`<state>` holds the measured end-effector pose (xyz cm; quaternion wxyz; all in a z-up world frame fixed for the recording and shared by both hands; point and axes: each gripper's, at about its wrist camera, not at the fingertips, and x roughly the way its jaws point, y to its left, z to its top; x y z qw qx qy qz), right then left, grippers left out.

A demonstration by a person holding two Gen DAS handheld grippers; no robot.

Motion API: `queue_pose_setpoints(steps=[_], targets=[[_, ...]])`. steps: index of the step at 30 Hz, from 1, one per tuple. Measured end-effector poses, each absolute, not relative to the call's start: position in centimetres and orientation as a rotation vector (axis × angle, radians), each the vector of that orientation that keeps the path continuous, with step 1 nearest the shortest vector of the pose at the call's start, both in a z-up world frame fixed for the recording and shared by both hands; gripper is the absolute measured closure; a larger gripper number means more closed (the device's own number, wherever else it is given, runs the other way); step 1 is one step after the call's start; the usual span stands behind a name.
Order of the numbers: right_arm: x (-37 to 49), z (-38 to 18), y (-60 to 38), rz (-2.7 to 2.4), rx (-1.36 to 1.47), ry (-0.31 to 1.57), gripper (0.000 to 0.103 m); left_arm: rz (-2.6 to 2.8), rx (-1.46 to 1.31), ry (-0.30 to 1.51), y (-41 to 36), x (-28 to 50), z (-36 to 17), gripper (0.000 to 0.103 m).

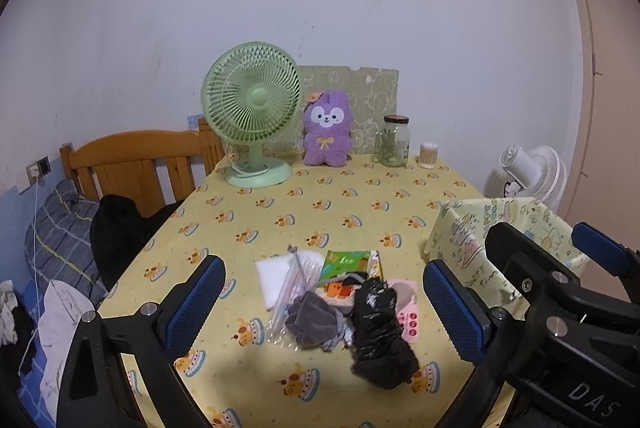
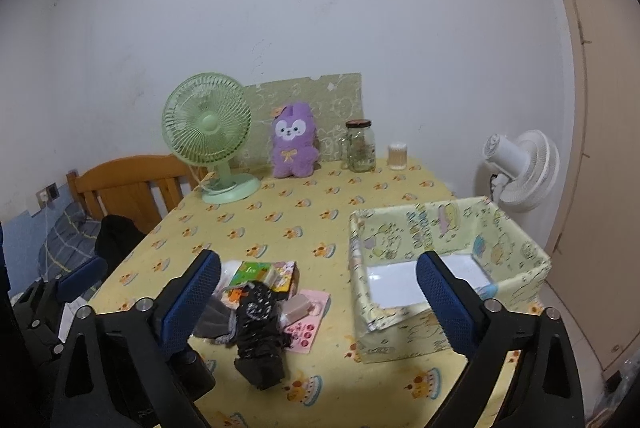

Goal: Organize soft objects
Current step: 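Grasp the black plastic bundle with the right gripper while the left gripper grasps the grey cloth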

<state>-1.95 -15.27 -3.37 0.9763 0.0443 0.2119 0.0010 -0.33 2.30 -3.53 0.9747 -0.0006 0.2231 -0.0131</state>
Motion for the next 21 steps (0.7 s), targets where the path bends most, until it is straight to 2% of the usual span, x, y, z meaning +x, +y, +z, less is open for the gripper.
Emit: queue_pose_setpoints(steps=[12,21], targets=[[-0.6,-6.9,-13.1,0.055,0.135,0.499,0.009,-0.011,-0.006,0.539,3.9,0.4,-7.3,0.013],[1.2,-9.5,-11.6,0.054,0.078,0.553,0.014,-0.012,-0.002,0.605,4.6,1.9,-9.8,0.015]])
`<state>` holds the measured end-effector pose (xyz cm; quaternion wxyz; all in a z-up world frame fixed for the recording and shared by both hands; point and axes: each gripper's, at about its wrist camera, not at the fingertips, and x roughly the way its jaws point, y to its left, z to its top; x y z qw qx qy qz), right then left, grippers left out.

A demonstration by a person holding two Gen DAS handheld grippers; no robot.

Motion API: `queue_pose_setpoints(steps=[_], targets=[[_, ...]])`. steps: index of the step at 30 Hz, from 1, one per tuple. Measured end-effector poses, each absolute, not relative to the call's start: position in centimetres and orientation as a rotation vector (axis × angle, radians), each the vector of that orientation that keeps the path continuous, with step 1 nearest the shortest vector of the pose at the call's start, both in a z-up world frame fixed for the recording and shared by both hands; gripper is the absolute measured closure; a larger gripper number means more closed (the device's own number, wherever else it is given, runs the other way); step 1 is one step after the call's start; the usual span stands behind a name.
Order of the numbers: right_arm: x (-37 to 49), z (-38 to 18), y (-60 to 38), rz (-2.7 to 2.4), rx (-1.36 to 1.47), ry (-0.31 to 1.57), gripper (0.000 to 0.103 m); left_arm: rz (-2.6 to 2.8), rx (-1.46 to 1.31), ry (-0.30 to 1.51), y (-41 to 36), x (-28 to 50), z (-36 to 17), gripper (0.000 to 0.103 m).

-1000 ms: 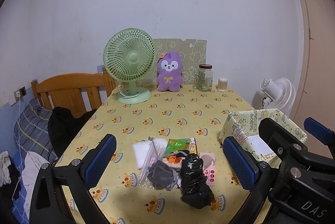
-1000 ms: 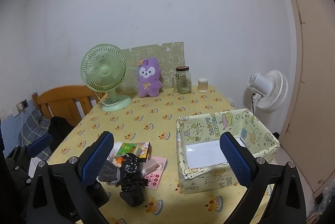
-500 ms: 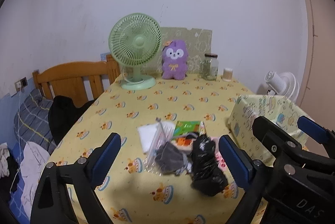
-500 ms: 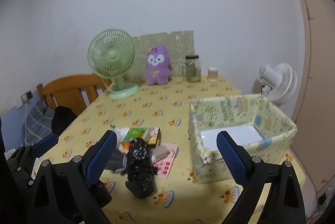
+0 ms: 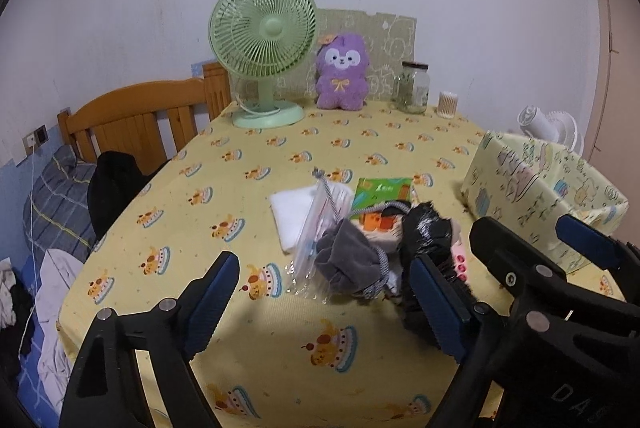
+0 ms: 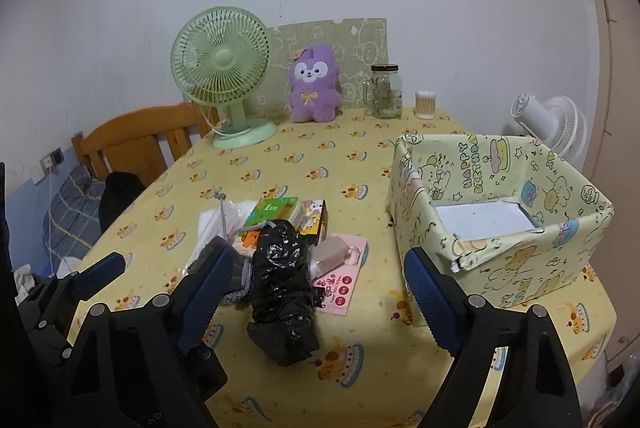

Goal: Organize soft objects
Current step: 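Grasp the black plastic bundle with the right gripper while the left gripper grasps the grey cloth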

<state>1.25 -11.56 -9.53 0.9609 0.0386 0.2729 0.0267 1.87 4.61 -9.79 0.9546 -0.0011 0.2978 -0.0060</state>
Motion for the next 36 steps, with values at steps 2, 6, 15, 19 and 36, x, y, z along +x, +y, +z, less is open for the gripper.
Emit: queue_pose_setpoints(steps=[2,6,15,19,36], targets=[[1.6,-10.1,-11.2,0.065,0.076,0.577,0.016,-0.014,0.0,0.621,4.7,2.1,-10.4,0.016],[2.4,-11.1,-10.8,0.085,0.071,0.614,0.021,-0.028,0.002,0.639,4.7,2.4,-11.3,0.017],[4.3,-12.9,-9.7,0.1,0.054,0.672,0.028,-0.037,-0.009,0.686,5.0,3.5,-12.9,0.018],[5.1,-13.3,-9.4,0.103,0.064,0.694,0.034,-0.037,-0.008,0.694,5.1,3.9,-13.3,0.019],[4.9,-12.5,-10.7,0.091,0.088,0.691,0.06,-0.024,0.028,0.645,3.5,3.5,-12.2,0.024]])
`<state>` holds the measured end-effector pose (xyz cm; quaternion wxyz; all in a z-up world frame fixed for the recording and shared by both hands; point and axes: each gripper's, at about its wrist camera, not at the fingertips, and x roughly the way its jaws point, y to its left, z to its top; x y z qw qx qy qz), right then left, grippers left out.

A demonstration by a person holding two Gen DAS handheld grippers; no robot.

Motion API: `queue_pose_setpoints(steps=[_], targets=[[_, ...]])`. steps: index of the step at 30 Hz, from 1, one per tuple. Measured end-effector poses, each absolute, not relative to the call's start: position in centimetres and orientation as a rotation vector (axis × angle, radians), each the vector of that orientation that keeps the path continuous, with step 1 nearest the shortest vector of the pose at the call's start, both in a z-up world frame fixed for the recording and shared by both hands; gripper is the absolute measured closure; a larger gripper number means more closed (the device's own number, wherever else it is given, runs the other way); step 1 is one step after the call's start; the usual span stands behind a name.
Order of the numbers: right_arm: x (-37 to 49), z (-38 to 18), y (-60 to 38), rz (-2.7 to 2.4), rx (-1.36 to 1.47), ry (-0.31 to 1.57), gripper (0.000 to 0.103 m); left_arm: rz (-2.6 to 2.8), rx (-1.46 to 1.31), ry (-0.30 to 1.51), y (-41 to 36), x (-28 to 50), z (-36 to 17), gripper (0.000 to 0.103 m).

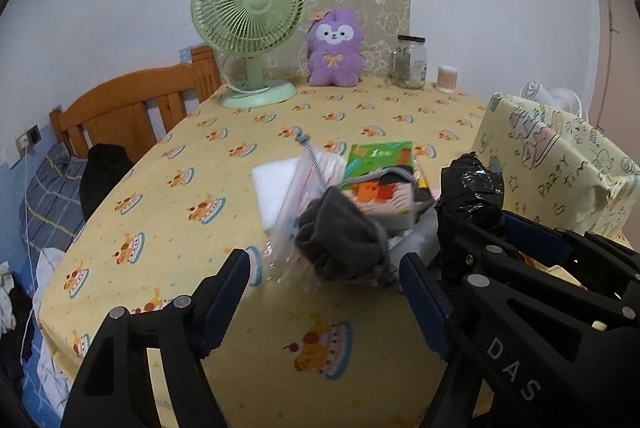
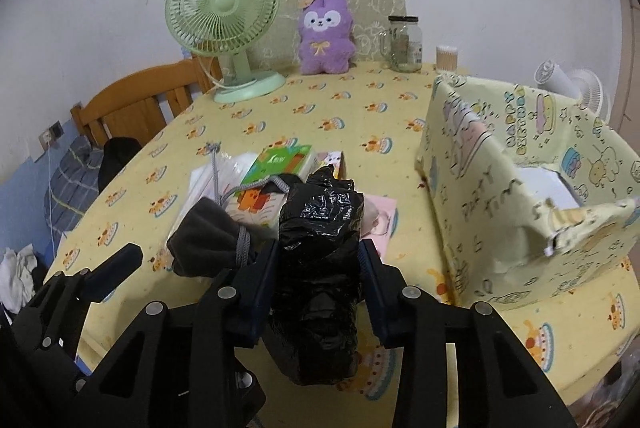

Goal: Organize soft objects
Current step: 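Grasp the black plastic bundle with the right gripper while the left gripper grasps the grey cloth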

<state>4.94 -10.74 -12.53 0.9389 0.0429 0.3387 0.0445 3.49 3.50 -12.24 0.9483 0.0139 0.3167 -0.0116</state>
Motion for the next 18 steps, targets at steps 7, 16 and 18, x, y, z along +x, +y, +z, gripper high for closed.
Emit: queue_pose_setpoints(steps=[7,16,18], targets=[[5.5,-11.9,-11.5,0.079,0.092,0.675,0.06,-0.029,0.022,0.63,3.0,4.6,-11.8,0.027],[6.9,-12.6,-11.4,0.092,0.095,0.705,0.06,-0.039,0.021,0.647,3.0,5.9,-12.6,0.054],[7.0,-12.7,-11.3,0.096,0.095,0.703,0.06,-0.043,0.017,0.644,3.0,5.9,-12.5,0.059]])
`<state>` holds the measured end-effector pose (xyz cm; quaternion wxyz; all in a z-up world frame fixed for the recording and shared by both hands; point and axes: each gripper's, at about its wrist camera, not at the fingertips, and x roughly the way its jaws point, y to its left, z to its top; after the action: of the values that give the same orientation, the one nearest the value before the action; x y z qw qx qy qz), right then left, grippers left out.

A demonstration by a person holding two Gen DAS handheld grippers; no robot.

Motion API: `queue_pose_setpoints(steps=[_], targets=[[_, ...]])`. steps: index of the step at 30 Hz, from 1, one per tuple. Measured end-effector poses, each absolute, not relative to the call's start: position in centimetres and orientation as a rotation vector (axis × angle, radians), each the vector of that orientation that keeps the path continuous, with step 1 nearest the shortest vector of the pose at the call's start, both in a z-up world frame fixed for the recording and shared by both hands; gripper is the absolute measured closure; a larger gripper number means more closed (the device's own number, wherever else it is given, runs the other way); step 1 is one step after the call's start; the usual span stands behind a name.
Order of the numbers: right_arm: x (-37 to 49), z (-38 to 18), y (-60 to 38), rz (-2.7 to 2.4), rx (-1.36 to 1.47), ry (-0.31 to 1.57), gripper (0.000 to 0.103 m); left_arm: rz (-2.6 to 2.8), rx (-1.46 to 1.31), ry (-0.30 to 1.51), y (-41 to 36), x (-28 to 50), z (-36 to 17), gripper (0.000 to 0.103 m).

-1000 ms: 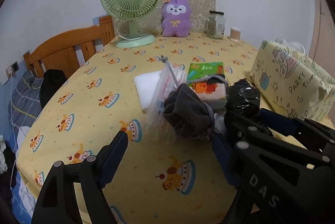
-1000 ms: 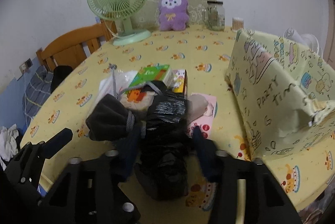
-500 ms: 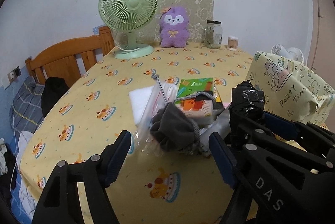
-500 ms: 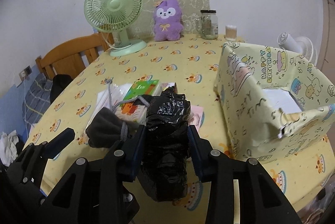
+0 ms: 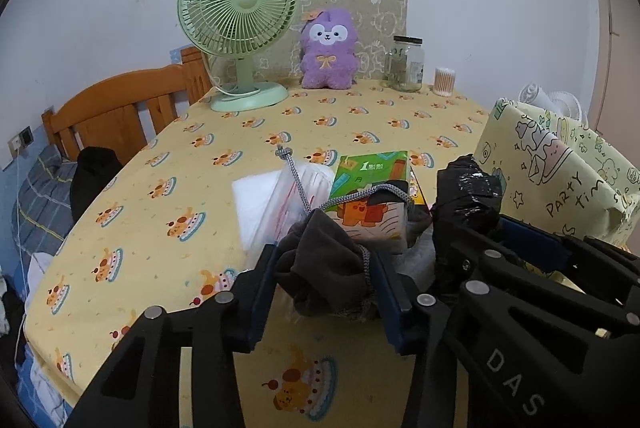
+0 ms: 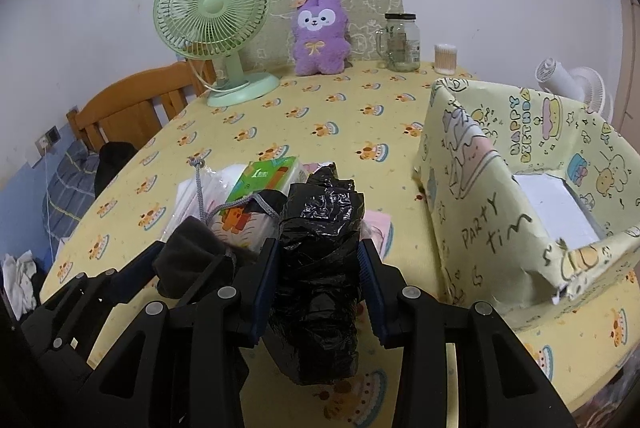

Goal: Organize soft objects
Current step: 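Grasp the black plastic bundle with the right gripper while the left gripper grasps the grey cloth, then lift the black bundle and grey cloth and carry both toward the fabric box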

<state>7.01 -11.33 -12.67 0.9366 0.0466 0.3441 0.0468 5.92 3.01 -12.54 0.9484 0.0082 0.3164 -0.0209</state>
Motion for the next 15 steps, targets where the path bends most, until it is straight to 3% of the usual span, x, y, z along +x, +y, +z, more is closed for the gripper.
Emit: queue_pose_setpoints(steps=[9,15], targets=[[6.2,-11.8,-11.3,0.104,0.092,0.673,0.059,-0.054,-0.046,0.642,3.3,5.0,-11.8,0.08],[5.2,-11.2,-11.5,0.094,0.096,0.659,0.059,-0.061,-0.05,0.639,3.1,4.2,-11.1,0.082]])
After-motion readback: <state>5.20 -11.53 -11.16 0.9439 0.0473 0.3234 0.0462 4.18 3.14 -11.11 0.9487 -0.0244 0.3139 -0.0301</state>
